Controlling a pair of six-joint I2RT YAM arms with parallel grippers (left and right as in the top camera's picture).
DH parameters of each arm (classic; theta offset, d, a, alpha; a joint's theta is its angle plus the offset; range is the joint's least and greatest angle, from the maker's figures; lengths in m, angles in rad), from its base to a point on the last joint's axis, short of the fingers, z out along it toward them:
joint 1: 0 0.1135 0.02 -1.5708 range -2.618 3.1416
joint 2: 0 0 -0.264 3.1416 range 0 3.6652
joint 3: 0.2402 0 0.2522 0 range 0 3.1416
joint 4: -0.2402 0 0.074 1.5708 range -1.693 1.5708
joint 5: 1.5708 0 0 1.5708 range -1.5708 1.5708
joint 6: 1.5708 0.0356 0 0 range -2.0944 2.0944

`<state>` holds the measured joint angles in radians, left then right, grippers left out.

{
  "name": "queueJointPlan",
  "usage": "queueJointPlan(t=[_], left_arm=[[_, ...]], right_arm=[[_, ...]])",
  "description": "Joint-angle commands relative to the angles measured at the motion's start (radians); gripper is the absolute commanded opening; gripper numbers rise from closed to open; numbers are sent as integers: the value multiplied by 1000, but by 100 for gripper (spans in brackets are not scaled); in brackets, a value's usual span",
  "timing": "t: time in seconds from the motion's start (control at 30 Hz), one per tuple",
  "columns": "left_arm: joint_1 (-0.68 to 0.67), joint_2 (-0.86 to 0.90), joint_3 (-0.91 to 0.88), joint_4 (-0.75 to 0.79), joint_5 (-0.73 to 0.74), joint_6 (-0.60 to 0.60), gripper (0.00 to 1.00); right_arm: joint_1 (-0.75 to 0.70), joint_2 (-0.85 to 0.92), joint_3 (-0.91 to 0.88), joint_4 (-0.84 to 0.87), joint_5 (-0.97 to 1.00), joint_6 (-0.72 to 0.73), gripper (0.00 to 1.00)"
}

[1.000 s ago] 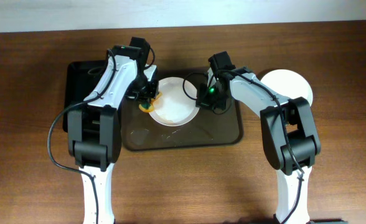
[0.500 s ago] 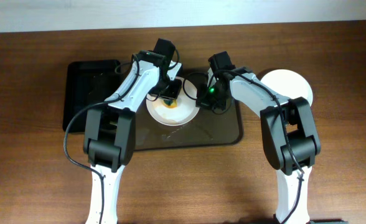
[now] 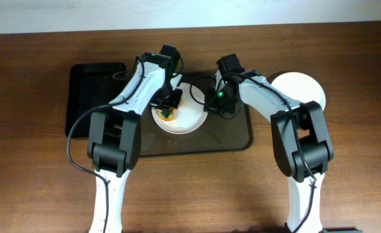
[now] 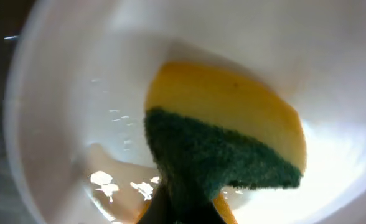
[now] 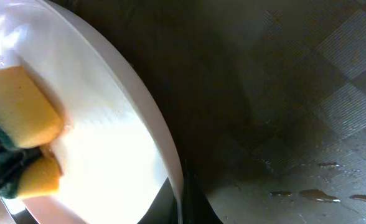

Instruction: Clean dirty plates on tray and stack at the side

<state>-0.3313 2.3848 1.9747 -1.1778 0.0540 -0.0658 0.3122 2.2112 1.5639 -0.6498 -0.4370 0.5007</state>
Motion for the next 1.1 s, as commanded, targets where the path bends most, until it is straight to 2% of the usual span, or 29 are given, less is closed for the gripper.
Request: queueJointPlan(t=[0.0, 0.17, 0.37, 0.63, 0.8, 1.07], left_arm=[[70, 63, -17, 24, -95, -68, 0], [82, 63, -17, 101, -87, -174, 0], [82, 57, 56, 114, -39, -172, 0], [111, -1, 374, -36, -43, -126, 0], [143, -6, 429, -74, -42, -123, 0], [149, -6, 359, -72, -42, -120, 0]], right_arm=[[2, 23, -18, -7, 37, 7, 4], [2, 23, -18, -8, 37, 7, 4], [2, 23, -18, -8, 37, 3, 4], [2, 23, -18, -8, 48, 4, 4], [1, 0, -5, -41, 58, -9, 4], [3, -202, 35, -246, 417, -57, 4]])
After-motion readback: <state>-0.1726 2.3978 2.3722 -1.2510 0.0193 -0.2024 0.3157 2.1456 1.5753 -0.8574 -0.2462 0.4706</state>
